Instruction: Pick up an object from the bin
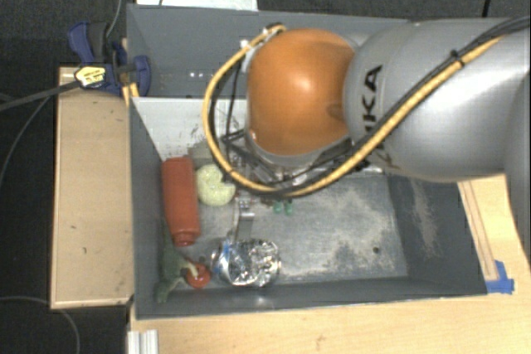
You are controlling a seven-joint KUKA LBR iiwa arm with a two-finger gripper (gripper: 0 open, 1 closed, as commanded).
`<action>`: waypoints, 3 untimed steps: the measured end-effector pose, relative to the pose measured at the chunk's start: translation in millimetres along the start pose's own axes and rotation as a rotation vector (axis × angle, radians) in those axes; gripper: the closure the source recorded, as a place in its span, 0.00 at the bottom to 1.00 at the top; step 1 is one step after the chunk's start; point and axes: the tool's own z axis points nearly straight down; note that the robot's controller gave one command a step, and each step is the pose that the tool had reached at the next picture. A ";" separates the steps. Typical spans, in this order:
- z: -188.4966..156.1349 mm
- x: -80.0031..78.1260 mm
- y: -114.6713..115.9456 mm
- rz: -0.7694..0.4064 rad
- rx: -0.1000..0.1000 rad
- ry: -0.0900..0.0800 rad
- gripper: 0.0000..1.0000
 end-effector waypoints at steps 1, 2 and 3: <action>-4.5 -1.7 -1.1 0.005 -0.002 -0.008 0.00; 29.9 5.9 -8.3 -0.051 -0.003 -0.013 0.00; 87.2 13.3 -8.5 -0.047 -0.003 -0.012 0.00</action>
Offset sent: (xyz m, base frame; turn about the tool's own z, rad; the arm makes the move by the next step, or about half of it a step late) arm -0.0249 -0.0235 -0.0999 -0.1455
